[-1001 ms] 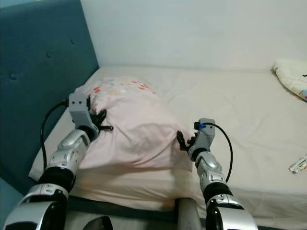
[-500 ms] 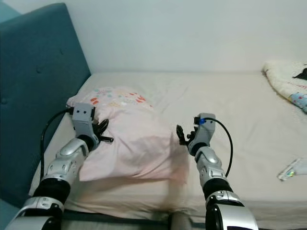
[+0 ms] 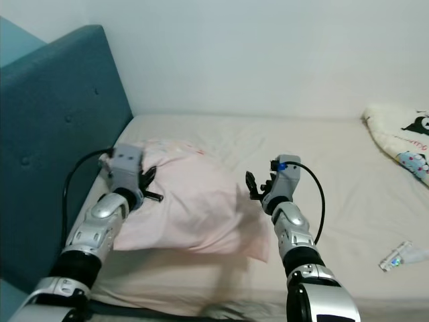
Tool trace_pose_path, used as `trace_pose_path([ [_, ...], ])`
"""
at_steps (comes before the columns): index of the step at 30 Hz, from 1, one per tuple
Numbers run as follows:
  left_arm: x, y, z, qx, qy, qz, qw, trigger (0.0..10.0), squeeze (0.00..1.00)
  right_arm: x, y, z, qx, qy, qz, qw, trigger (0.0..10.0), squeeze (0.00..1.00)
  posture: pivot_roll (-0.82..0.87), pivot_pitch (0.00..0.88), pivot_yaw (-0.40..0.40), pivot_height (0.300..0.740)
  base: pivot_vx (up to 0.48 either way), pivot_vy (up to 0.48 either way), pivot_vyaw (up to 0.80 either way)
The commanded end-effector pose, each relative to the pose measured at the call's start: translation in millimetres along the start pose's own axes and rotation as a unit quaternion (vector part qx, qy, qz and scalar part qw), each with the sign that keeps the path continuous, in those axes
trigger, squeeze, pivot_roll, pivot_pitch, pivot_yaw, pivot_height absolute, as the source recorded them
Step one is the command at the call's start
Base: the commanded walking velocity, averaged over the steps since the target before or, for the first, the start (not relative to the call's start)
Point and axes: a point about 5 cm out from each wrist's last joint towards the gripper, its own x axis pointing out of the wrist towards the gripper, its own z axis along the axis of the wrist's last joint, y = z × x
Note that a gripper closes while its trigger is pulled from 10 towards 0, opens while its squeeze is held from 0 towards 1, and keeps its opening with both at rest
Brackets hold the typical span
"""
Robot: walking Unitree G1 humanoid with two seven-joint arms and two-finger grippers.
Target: Clean up the room
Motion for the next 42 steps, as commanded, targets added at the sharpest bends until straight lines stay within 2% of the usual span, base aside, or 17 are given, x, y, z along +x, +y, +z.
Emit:
trace_pose_path([
  [1, 4.4, 3.3, 23, 0.040, -0.055, -0.005, 0.998, 10.0, 0.00, 0.7, 1.3, 1, 0.009, -0.003, -0.004, 1.000, 10.0, 0.00, -0.15, 0.001, 0.003, 0.740, 0.000, 0.000, 0.00],
  [8, 11.5, 9.2, 33, 0.051, -0.063, 0.001, 0.997, 10.0, 0.00, -0.5, -1.7, 0, 0.009, -0.004, -0.022, 1.000, 10.0, 0.00, -0.15, 0.003, 0.010, 0.740, 0.000, 0.000, 0.00],
  [13, 11.4, 8.8, 35, 0.051, -0.072, 0.001, 0.996, 10.0, 0.00, -1.9, -3.9, 1, -0.012, -0.009, -0.023, 1.000, 10.0, 0.00, -0.16, 0.000, 0.013, 0.740, 0.000, 0.000, 0.00],
  [21, 12.2, -3.0, 31, 0.071, -0.074, -0.007, 0.995, 10.0, 0.00, -1.2, -6.0, 0, 0.001, -0.002, -0.034, 0.999, 10.0, 0.00, -0.16, 0.000, 0.007, 0.740, 0.000, 0.000, 0.00],
  [23, 13.2, -7.0, 33, 0.069, -0.076, -0.009, 0.995, 10.0, 0.00, -0.4, -4.3, -2, -0.038, 0.017, -0.033, 0.999, 10.0, 0.00, -0.16, 0.000, 0.005, 0.740, 0.000, 0.000, 0.00],
  [29, 16.2, -10.1, 37, 0.063, -0.083, -0.009, 0.995, 10.0, 0.00, -0.6, -4.5, 1, 0.002, -0.006, -0.037, 0.999, 10.0, 0.00, -0.16, 0.000, 0.006, 0.740, 0.000, 0.000, -0.72],
  [37, 23.0, -18.8, 43, 0.068, -0.087, -0.007, 0.994, 10.0, 0.00, -0.8, -5.5, 3, -0.006, -0.012, -0.044, 0.999, 10.0, 0.00, -0.17, 0.000, 0.011, 0.740, 0.000, 0.252, -0.09],
  [42, 25.6, -19.1, 47, 0.069, -0.092, -0.001, 0.993, 10.0, 0.00, -0.8, -5.0, 3, -0.004, -0.016, -0.043, 0.999, 10.0, 0.00, -0.17, 0.000, 0.013, 0.740, 0.000, 0.352, 0.00],
])
